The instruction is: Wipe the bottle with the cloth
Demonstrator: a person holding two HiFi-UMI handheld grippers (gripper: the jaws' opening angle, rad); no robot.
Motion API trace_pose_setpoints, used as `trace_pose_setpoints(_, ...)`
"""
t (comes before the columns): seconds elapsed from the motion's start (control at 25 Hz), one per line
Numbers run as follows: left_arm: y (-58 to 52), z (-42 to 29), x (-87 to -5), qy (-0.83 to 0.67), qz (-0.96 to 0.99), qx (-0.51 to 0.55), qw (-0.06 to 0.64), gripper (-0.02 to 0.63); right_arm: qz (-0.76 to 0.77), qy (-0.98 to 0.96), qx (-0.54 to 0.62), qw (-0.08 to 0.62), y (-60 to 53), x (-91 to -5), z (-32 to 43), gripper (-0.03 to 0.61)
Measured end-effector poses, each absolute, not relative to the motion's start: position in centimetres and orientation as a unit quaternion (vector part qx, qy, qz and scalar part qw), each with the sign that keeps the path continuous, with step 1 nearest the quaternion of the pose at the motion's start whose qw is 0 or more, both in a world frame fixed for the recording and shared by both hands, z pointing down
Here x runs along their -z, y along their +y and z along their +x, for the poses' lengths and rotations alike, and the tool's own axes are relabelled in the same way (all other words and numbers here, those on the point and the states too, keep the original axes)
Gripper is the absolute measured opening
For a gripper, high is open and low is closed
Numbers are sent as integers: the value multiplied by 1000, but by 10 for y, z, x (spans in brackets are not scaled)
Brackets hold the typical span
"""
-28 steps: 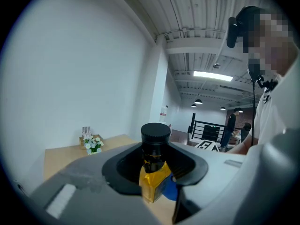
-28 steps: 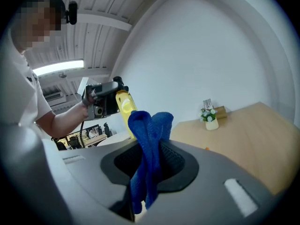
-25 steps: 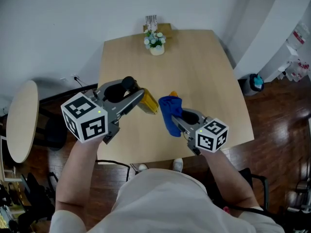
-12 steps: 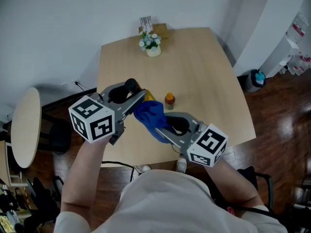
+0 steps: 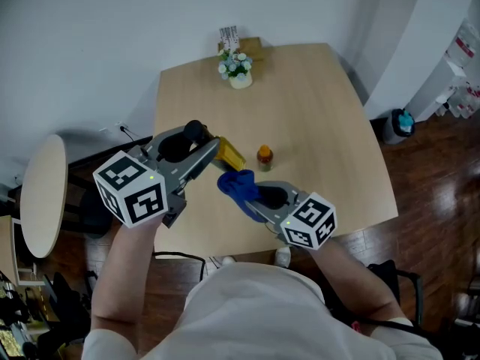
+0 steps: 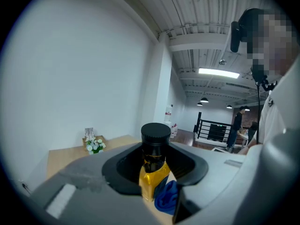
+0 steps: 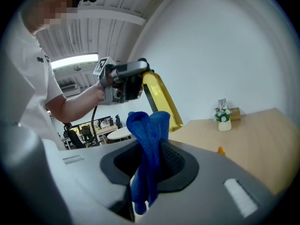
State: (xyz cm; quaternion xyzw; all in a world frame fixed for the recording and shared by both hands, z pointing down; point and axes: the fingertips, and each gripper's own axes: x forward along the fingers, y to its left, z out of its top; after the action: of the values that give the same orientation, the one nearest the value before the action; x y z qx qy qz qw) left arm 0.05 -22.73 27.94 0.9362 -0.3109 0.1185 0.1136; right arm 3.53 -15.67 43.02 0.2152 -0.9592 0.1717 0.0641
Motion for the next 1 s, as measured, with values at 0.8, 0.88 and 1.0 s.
trace_pose_setpoints(0.8, -191, -12, -278, -287, 943, -131, 107, 156, 276, -953, -106, 69, -205, -391, 78, 94)
trace_pose_setpoints(0.88, -187, -10, -282, -277, 945, -136, 109, 156, 269, -958, -81, 53, -206, -360, 70, 94)
trace_pose_setpoints(1.0, -177, -7, -290, -262, 948, -141, 111, 156, 247, -967, -45, 31, -197, -318, 53, 94)
